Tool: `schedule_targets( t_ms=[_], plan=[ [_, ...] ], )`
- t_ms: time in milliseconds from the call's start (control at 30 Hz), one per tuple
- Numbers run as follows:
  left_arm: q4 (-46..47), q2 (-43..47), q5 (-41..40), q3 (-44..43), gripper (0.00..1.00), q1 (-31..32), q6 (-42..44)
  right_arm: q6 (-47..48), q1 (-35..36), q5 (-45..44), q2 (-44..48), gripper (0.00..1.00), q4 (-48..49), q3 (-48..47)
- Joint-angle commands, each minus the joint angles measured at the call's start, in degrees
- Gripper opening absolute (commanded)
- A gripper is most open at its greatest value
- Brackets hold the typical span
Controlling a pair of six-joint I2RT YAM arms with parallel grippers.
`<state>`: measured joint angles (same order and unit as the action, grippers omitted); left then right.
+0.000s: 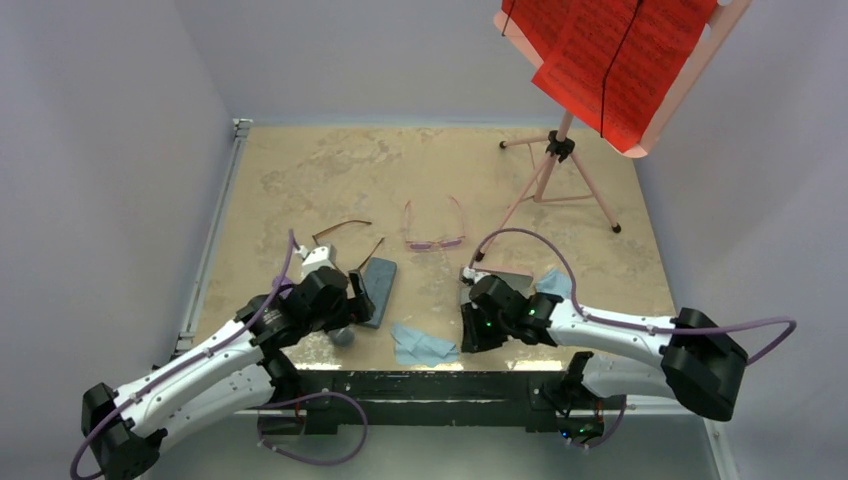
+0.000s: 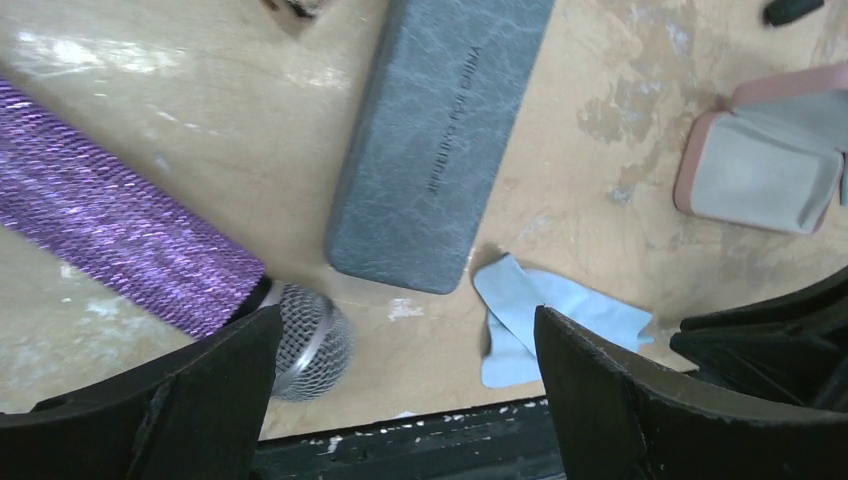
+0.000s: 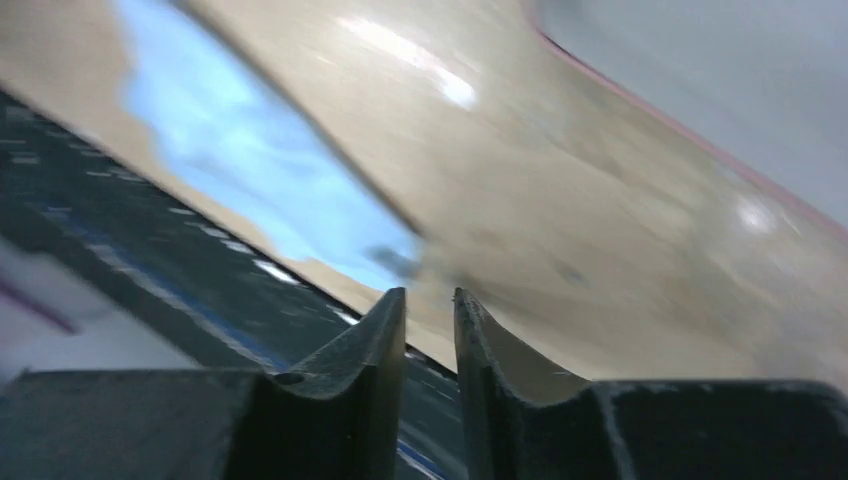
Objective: Organize the sunglasses
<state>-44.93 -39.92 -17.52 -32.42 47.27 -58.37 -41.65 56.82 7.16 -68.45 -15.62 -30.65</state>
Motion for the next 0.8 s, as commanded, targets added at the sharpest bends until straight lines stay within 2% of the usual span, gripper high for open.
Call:
schedule_targets(
  t_ms=[0, 100, 167, 233, 333, 400, 467, 600, 767],
  plan=[
    [10.0, -4.4, 9.9, -1.0, 1.0, 0.0, 4.5, -5.8, 0.2, -11.2, 7.3, 0.34, -13.6, 1.9],
    [14.7, -7.5, 14.9, -0.6, 1.0, 0.3, 5.2, -9.3, 0.2, -18.6, 11.7, 0.51, -22.3, 0.7],
    [16.6, -9.3, 17.1, -0.8, 1.0, 0.8, 5.3, -11.3, 0.2, -21.4, 13.9, 0.56, -25.5, -0.4],
    [16.3, -10.2, 17.3, -1.5, 1.0, 1.2, 5.1, -10.0, 0.6, -19.3, 15.6, 0.57, -24.2, -1.1],
    [15.3, -10.2, 16.6, -1.8, 1.0, 1.4, 4.7, -9.1, 3.5, -11.1, 16.0, 0.59, -14.1, -0.2],
    [13.7, -9.2, 15.2, -1.6, 1.0, 1.3, 3.8, -10.5, 6.6, -6.8, 12.5, 0.61, -5.0, 0.2],
    [11.3, -8.2, 12.5, -1.5, 1.0, 1.4, 2.7, -12.4, 10.1, -6.9, 7.7, 0.61, -2.2, -1.9],
    [5.5, -5.7, 7.5, -1.2, 1.0, 1.3, 0.3, -13.8, 17.1, -14.0, -3.8, 0.61, -9.3, -12.3],
    [2.1, -3.5, 5.2, -0.1, 1.0, 1.3, -1.5, -15.3, 23.1, -18.8, -15.8, 0.55, -20.0, -25.3]
  ],
)
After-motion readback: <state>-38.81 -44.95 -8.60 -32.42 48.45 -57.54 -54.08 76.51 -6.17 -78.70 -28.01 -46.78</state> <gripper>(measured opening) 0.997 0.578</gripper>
